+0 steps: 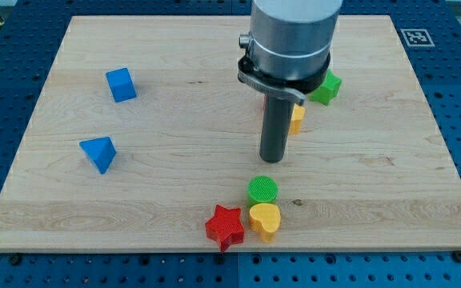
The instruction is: Slightly push the yellow hexagon towrads left
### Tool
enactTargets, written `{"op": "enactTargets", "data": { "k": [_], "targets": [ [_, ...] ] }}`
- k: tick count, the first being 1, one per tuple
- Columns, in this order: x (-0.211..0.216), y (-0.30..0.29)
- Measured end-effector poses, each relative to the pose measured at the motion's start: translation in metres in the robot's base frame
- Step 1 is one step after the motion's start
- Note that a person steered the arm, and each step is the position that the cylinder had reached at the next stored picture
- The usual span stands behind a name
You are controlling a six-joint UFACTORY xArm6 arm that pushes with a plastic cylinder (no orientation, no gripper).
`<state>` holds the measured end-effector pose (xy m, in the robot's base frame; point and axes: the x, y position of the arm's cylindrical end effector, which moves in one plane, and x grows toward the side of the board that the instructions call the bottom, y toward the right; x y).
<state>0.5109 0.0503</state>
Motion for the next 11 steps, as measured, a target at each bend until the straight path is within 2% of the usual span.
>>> {"op": "enactTargets", "data": {
  "k": [1, 4, 5, 8, 9, 11],
  "targets": [
    [0.009, 0.0],
    [0.007, 0.074],
    [0.003, 0.076],
    [-0.065, 0.06],
    [-0.071, 0.05],
    [-0.046, 0.054]
  ]
}}
